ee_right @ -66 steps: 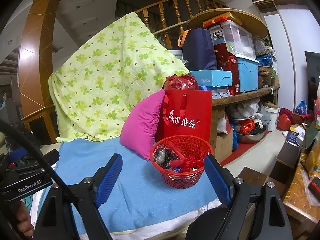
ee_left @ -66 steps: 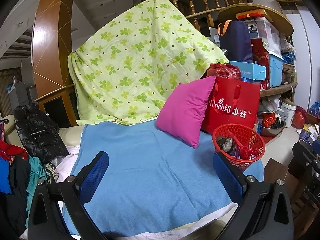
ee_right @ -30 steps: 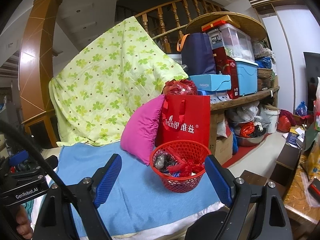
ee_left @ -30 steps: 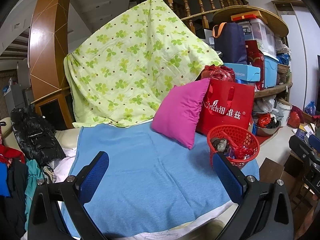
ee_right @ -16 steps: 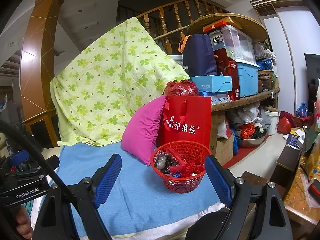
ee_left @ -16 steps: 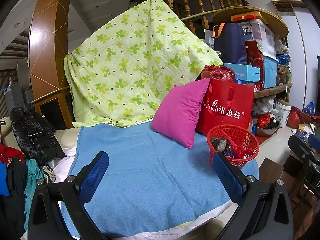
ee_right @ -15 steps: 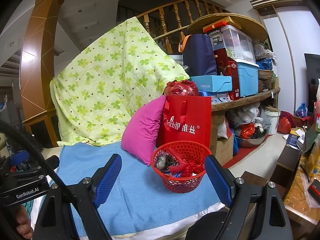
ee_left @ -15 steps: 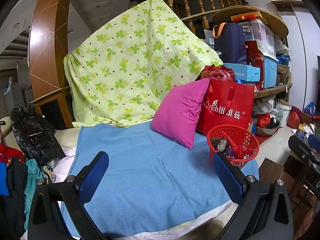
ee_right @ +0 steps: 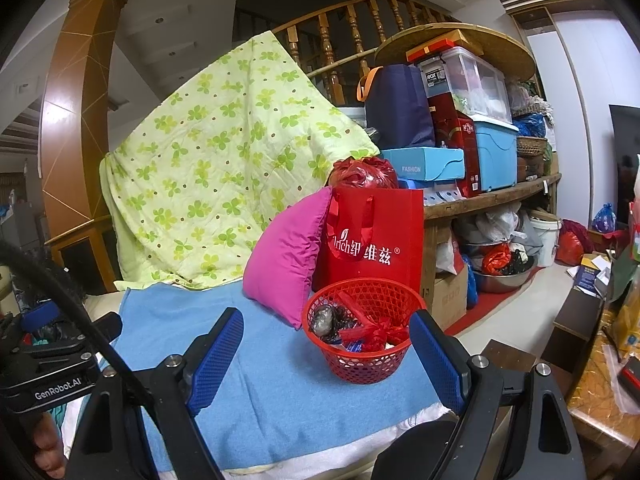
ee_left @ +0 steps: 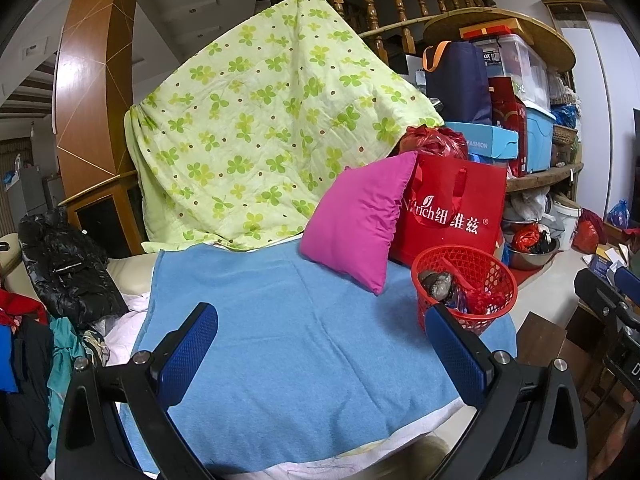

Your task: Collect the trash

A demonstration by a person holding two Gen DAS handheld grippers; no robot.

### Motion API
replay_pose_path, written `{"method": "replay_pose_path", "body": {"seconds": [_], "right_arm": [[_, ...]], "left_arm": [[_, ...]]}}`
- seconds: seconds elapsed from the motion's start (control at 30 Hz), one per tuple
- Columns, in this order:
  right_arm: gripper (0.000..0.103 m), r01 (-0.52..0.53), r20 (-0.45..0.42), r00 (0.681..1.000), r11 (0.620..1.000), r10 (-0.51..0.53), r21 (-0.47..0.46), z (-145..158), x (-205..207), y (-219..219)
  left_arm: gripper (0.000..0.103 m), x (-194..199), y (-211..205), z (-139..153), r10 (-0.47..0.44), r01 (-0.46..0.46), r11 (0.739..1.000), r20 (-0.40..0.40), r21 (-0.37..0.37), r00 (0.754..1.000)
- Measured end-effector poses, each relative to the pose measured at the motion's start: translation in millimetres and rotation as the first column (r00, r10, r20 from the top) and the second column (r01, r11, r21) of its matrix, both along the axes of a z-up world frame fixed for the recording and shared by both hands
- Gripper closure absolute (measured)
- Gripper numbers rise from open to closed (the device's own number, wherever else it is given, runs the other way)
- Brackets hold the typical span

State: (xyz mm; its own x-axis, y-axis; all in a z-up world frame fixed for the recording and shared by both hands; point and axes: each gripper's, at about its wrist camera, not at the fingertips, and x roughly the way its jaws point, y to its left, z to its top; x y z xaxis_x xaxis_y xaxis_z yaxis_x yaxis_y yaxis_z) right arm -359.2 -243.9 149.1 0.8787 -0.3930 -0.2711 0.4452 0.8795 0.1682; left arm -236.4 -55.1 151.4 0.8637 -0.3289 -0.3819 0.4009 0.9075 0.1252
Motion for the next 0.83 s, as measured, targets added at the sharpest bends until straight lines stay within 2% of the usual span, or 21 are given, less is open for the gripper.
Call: {"method": "replay_pose_path", "body": {"seconds": [0.57, 0.73, 0.83], "right_arm": [[0.016, 0.01, 0.01, 1.0, 1.0, -0.01, -0.001, -10.8, 11.0, -3.3], [0.016, 0.01, -0.004, 1.0, 1.0, -0.01, 0.002, -10.6, 31.9, -11.8], [0.016, -0.017, -0.021, 1.0, 1.0, 0.017, 0.004, -15.2, 52.1, -14.3]], "left_arm": [[0.0, 2.9, -10.6, -1.3, -0.016, 0.016, 1.0, -0.008, 0.001, 1.0], [0.0, 15.9, -13.3, -5.6, -0.032, 0.032, 0.999, -0.014, -0.018, 0.999], [0.0, 38.3, -9.2, -11.6, -0.021, 0.019, 0.999, -0.046, -0.038, 0.999]]}}
